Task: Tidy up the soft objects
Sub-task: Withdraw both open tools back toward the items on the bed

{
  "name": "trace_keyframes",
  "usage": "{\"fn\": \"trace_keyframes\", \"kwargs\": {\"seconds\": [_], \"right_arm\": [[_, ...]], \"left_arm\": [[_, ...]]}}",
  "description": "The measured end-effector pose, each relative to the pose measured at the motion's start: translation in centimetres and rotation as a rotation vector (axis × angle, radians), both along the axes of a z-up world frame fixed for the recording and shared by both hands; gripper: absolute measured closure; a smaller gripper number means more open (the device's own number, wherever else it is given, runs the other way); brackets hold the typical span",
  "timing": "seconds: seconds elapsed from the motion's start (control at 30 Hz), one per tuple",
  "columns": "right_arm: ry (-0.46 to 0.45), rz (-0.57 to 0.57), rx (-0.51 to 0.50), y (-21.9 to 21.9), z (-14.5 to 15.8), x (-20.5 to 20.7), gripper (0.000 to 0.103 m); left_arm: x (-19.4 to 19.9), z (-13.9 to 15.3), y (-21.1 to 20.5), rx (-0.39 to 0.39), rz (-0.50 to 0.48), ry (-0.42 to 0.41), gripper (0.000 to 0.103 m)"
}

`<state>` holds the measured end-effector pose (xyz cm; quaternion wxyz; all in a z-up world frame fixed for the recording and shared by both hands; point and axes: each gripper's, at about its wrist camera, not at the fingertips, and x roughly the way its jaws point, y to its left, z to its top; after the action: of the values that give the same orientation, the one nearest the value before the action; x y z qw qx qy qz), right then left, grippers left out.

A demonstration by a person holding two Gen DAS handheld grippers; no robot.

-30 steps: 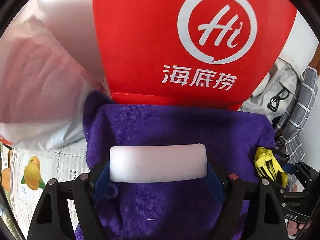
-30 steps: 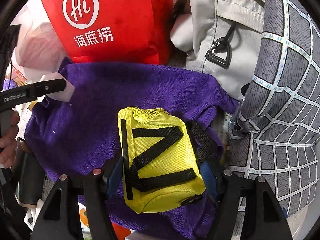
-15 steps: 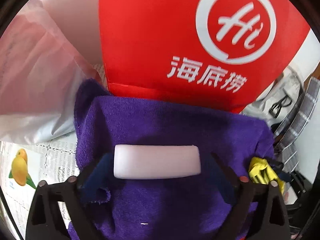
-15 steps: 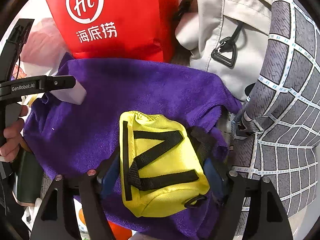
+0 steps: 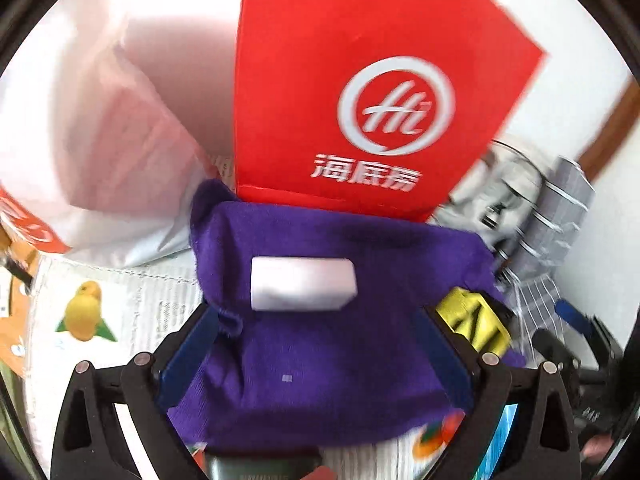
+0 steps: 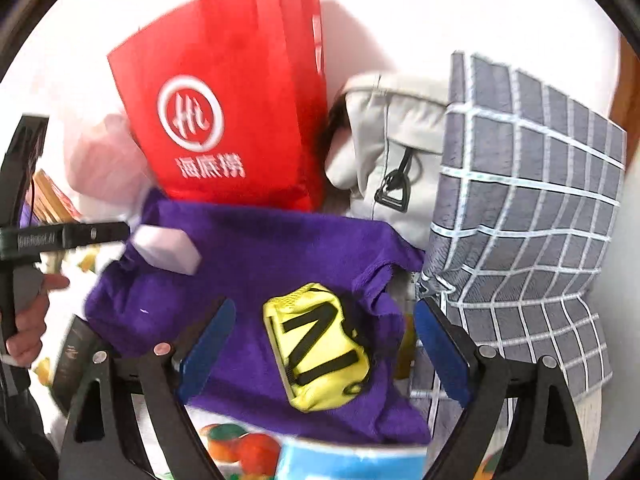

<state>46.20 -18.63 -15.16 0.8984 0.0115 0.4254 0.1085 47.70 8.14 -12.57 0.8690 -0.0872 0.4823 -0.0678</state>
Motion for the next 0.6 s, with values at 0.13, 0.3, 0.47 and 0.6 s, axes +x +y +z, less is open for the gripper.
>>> {"fn": "trace_keyframes", "kwargs": {"seconds": [0.13,0.3,0.47,0.6], "right_arm": [[-0.003,0.022,0.024,-0.4,1.8,-3.4,0.013],[0.014,0.036,0.039,-0.2,2.7,-8.9,0.033],[0.1,0.042,0.011,0.3,0.9,-14.2,0.048],[0.119,0.045,-0.022,1.1,-0.7,-19.1,0.058]], "left_arm": [[-3.4,1.9,0.6,-0.023,0.0,-0.023,0.004],[-8.8,2.9,1.9,-0.003,0.015,-0.051,0.005],[-13.7,2.6,3.1,0.038,0.032,-0.055,0.005],[-17.2,1.6,4.0,0.012,0.051,-0.039,0.005]]}}
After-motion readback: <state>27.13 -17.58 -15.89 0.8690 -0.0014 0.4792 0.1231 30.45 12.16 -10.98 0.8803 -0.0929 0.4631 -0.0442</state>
